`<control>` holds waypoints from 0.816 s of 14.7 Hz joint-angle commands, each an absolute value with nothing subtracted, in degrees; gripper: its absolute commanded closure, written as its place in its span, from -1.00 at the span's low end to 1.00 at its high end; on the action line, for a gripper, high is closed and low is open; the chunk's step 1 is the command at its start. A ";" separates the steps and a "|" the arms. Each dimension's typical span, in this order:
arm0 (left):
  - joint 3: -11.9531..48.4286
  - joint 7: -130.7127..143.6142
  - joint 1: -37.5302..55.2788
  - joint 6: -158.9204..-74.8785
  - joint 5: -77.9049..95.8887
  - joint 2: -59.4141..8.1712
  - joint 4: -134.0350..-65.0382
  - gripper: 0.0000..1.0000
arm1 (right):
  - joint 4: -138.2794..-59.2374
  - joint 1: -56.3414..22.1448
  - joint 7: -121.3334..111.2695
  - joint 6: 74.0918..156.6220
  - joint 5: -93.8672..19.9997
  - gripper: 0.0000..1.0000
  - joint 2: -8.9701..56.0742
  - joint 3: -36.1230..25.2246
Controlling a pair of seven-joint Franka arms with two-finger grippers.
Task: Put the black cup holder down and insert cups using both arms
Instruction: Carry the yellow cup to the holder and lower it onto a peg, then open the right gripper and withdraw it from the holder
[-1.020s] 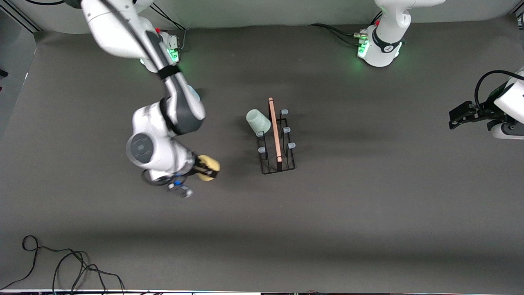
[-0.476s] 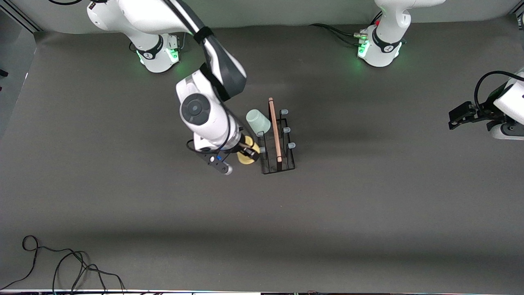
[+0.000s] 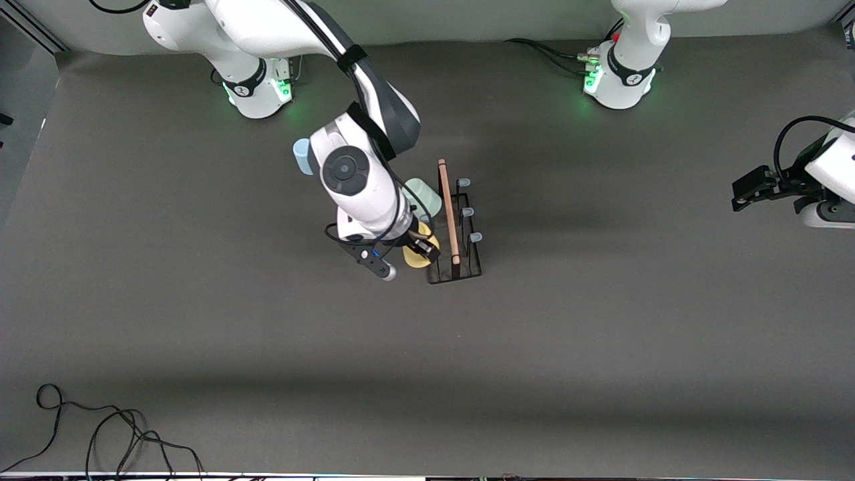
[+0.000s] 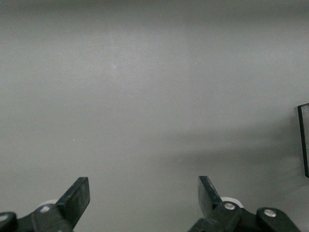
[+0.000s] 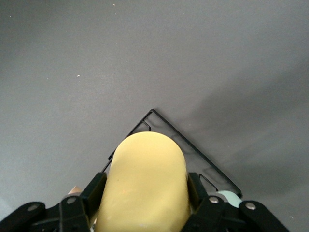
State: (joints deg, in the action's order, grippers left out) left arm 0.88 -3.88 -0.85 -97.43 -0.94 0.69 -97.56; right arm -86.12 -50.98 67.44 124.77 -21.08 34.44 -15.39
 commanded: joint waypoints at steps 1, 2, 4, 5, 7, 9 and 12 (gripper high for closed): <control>0.62 -3.16 -0.26 -96.33 -1.05 0.35 -96.42 -1.00 | -84.46 -51.86 69.61 126.91 -19.86 0.97 36.91 -16.08; 0.53 -3.16 -0.26 -96.33 -1.05 0.35 -96.42 -1.00 | -84.46 -52.29 69.61 126.91 -19.86 0.97 37.00 -16.08; 0.62 -3.16 -0.26 -96.33 -1.05 0.35 -96.42 -1.00 | -84.64 -52.47 69.52 126.91 -19.86 0.97 37.44 -16.08; 0.62 -3.16 -0.26 -96.33 -1.05 0.35 -96.42 -1.00 | -84.64 -52.47 69.52 126.91 -19.86 0.90 37.79 -16.08; 0.62 -3.16 -0.26 -96.33 -1.05 0.35 -96.42 -1.00 | -84.46 -52.47 69.43 127.09 -19.86 0.27 39.02 -16.08; 0.61 -3.16 -0.35 -96.33 -1.05 0.35 -96.42 -1.00 | -84.64 -52.47 69.52 127.44 -19.86 -0.65 39.20 -16.08; 0.62 -3.16 -0.26 -96.33 -1.05 0.35 -96.42 -1.00 | -84.73 -52.56 69.44 127.44 -19.86 -0.99 39.46 -16.08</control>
State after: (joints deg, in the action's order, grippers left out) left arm 0.89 -3.88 -0.85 -97.43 -0.94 0.68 -97.56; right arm -86.10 -51.74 67.55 127.18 -21.03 38.70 -15.39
